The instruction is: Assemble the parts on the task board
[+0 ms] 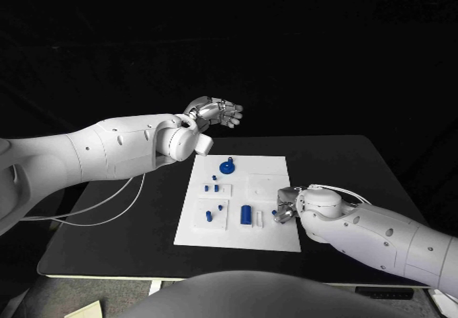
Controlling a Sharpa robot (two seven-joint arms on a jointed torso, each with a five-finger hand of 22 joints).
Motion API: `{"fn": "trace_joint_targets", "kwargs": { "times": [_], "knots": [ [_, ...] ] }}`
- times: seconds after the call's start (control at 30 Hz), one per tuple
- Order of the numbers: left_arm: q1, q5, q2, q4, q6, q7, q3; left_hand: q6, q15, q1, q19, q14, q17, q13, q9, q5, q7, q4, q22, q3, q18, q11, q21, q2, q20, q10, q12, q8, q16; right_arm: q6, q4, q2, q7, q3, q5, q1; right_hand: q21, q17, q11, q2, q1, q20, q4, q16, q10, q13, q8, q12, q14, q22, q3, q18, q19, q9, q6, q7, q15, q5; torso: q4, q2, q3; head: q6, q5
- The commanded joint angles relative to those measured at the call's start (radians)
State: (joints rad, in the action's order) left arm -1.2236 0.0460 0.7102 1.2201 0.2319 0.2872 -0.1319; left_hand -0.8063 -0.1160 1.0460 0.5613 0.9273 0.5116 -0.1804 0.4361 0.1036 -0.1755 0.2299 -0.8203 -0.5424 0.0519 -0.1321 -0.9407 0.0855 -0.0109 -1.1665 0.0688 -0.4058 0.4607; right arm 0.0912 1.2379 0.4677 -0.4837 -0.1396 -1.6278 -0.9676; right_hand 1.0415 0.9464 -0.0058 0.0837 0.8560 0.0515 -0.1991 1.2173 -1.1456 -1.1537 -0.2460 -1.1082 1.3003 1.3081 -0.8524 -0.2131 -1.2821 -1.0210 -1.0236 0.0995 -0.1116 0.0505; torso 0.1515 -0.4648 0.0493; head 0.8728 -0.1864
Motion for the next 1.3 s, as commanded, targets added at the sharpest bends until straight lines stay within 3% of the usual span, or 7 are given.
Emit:
{"fn": "trace_joint_targets", "kwargs": {
  "times": [0.03, 0.2, 0.3, 0.4, 0.67, 0.87, 1.3],
  "knots": [
    [-0.001, 0.004, -0.001, 0.002, -0.013, 0.005, 0.001, 0.002, 0.000, -0.006, -0.002, 0.008, 0.002, 0.001, -0.002, 0.001, 0.003, -0.005, -0.001, -0.001, 0.016, 0.001, 0.003, 0.003, -0.005, -0.001, 0.003, -0.004, -0.006, 0.072, -0.009, 0.007, -0.004, -0.019, 0.020, 0.028, 0.004, 0.001, -0.004, -0.034, 0.029, -0.006, -0.054, -0.003, -0.014, 0.001, -0.005, -0.004, 0.009, 0.003, -0.051, -0.049, 0.001, 0.429, -0.010, 0.001, 0.001, 0.004, 0.0011, 0.000, -0.0004, 0.000, -0.001],
    [-0.001, 0.004, -0.001, 0.002, -0.013, 0.005, 0.001, 0.002, 0.000, -0.006, -0.002, 0.008, 0.002, 0.001, -0.002, 0.001, 0.003, -0.005, -0.001, -0.001, 0.016, 0.001, 0.003, 0.003, -0.005, -0.001, 0.003, -0.004, -0.006, -0.003, 0.011, 0.021, 0.002, -0.015, 0.072, 0.027, 0.005, 0.001, -0.008, -0.034, 0.019, -0.008, -0.061, -0.003, -0.021, 0.004, -0.010, -0.007, 0.012, 0.002, -0.051, -0.049, -0.006, 0.429, -0.022, -0.003, -0.003, 0.048, 0.0006, 0.000, 0.0001, 0.000, -0.002],
    [-0.001, 0.004, 0.000, 0.002, -0.012, 0.005, 0.001, 0.002, 0.000, -0.006, -0.002, 0.009, 0.002, 0.002, -0.002, 0.001, 0.003, -0.005, -0.002, -0.001, 0.016, 0.001, 0.003, 0.003, -0.005, -0.001, 0.003, -0.004, -0.006, -0.056, 0.019, 0.029, 0.024, 0.004, 0.244, 0.024, 0.003, 0.001, -0.012, -0.033, 0.003, -0.005, -0.068, -0.004, -0.026, 0.008, -0.013, -0.008, 0.014, -0.002, -0.041, -0.049, -0.013, 0.431, -0.031, -0.007, -0.008, 0.127, 0.0007, 0.000, 0.0005, 0.000, -0.001],
    [-0.001, 0.004, 0.000, 0.002, -0.013, 0.005, 0.001, 0.002, 0.000, -0.006, -0.002, 0.009, 0.003, 0.002, -0.002, 0.001, 0.003, -0.005, -0.002, -0.001, 0.016, 0.001, 0.003, 0.003, -0.005, -0.001, 0.003, -0.004, -0.006, -0.096, 0.031, 0.033, 0.033, 0.016, 0.297, 0.020, 0.002, 0.001, -0.014, -0.046, -0.012, -0.001, -0.079, -0.006, -0.026, 0.010, -0.014, -0.008, 0.013, -0.004, -0.015, -0.049, -0.017, 0.433, -0.034, -0.009, -0.010, 0.187, 0.0006, 0.000, -0.0005, 0.000, -0.003],
    [-0.001, 0.004, 0.001, 0.003, -0.012, 0.005, 0.001, 0.002, 0.000, -0.006, -0.003, 0.009, 0.003, 0.002, -0.002, 0.001, 0.003, -0.005, -0.002, -0.001, 0.016, 0.001, 0.003, 0.003, -0.005, -0.001, 0.003, -0.004, -0.007, -0.182, 0.046, 0.036, 0.040, 0.024, 0.436, 0.013, -0.001, 0.001, -0.017, -0.047, -0.014, 0.004, -0.082, -0.006, -0.026, 0.011, -0.017, -0.009, 0.013, -0.006, -0.002, -0.049, -0.018, 0.433, -0.040, -0.012, -0.013, 0.231, 0.0009, 0.000, -0.0018, 0.000, -0.003],
    [-0.001, 0.005, 0.002, 0.003, -0.011, 0.005, 0.001, 0.002, 0.000, -0.005, -0.003, 0.009, 0.004, 0.002, -0.003, 0.001, 0.003, -0.005, -0.002, -0.001, 0.016, 0.001, 0.004, 0.003, -0.005, -0.001, 0.003, -0.005, -0.007, -0.173, 0.047, 0.026, 0.038, 0.024, 0.548, 0.012, -0.002, 0.001, -0.017, -0.049, -0.017, 0.005, -0.081, -0.007, -0.024, 0.012, -0.016, -0.008, 0.013, -0.006, 0.003, -0.049, -0.018, 0.434, -0.039, -0.012, -0.014, 0.245, 0.0001, 0.000, -0.0008, 0.000, -0.004],
    [-0.001, 0.006, -0.001, 0.003, -0.011, 0.004, 0.001, 0.002, 0.000, -0.005, -0.003, 0.009, 0.005, 0.002, -0.003, 0.001, 0.003, -0.005, -0.002, 0.000, 0.016, 0.001, 0.004, 0.004, -0.005, -0.001, 0.003, -0.005, -0.008, -0.129, 0.013, -0.007, 0.015, 0.024, 0.526, 0.012, -0.003, 0.001, -0.017, -0.054, -0.022, 0.006, -0.081, -0.008, -0.022, 0.012, -0.015, -0.008, 0.012, -0.006, 0.011, -0.049, -0.017, 0.435, -0.038, -0.012, -0.014, 0.260, 0.0008, -0.001, -0.0001, 0.000, -0.005]
  ]
}}
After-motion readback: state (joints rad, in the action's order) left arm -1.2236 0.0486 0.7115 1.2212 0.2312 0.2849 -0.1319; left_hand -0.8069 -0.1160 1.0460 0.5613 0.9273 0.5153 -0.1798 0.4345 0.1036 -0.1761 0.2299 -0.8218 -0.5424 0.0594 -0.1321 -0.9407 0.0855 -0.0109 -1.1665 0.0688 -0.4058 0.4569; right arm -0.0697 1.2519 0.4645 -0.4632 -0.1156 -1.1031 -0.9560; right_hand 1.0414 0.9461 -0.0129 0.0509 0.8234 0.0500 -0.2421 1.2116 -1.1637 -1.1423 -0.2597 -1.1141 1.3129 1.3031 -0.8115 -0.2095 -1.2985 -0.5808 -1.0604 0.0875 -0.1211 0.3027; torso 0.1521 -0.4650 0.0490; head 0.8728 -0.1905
